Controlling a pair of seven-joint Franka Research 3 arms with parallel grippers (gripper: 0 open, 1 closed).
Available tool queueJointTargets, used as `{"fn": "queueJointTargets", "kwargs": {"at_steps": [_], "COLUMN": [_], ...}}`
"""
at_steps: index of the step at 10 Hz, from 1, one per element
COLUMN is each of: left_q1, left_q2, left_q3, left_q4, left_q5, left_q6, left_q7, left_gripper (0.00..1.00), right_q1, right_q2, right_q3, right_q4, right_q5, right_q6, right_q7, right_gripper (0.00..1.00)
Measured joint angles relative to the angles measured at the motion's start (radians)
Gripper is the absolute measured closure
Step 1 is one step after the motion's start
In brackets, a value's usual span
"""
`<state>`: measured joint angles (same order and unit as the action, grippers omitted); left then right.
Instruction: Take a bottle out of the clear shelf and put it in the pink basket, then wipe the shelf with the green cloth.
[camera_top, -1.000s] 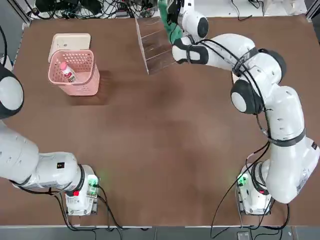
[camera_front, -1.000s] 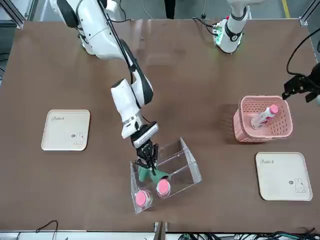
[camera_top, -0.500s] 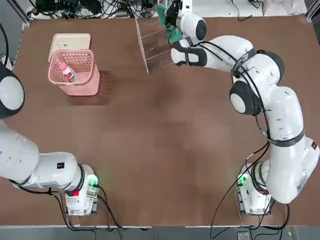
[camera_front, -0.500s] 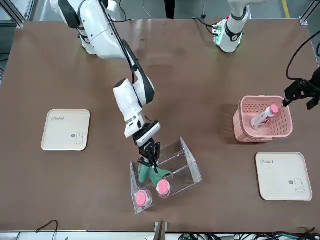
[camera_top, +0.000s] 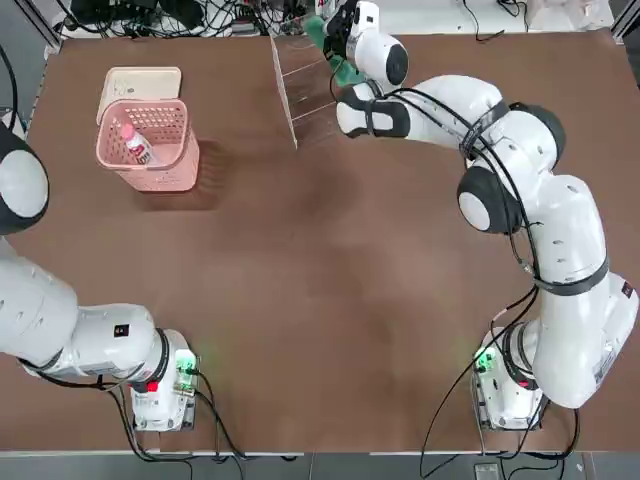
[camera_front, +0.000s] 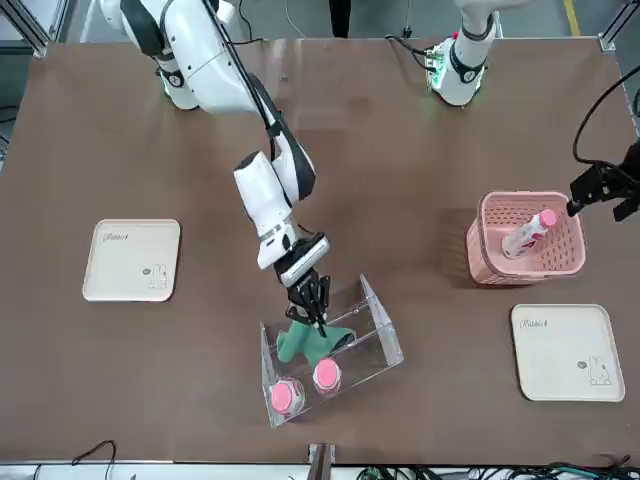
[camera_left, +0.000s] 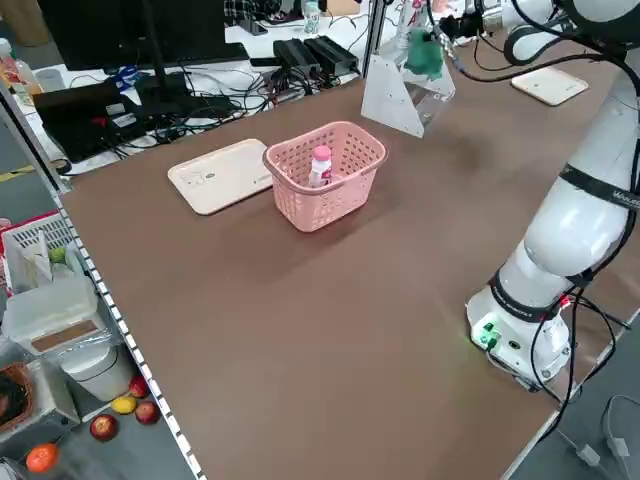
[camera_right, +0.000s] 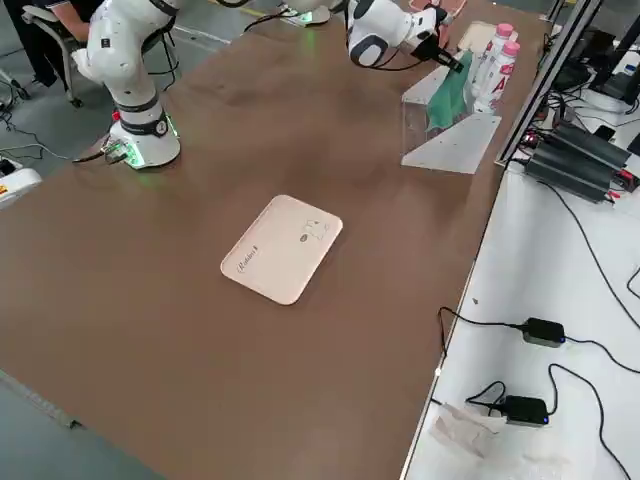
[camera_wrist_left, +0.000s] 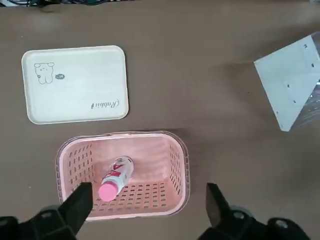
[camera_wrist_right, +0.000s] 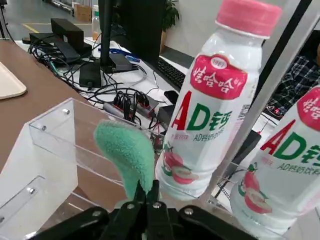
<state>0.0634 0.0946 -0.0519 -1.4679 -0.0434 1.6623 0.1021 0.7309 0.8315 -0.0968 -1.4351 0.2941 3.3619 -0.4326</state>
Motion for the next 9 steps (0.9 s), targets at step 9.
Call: {"fn": "queueJointTargets", "kwargs": {"at_steps": [9], "left_q1": [0.002], "left_q2": [0.000], "left_q3": [0.000], "left_q4": [0.000], "left_q5": [0.009], "left_q6": [0.000], "left_q7": [0.000], "left_gripper": [0.00], "right_q1": [0.005], "right_q2": [0.044], "right_q3": [0.028], "right_q4": [0.118], "right_q5": [0.001], "right_q6": [-0.017], "right_q7": [0.159], "right_gripper": [0.97]}}
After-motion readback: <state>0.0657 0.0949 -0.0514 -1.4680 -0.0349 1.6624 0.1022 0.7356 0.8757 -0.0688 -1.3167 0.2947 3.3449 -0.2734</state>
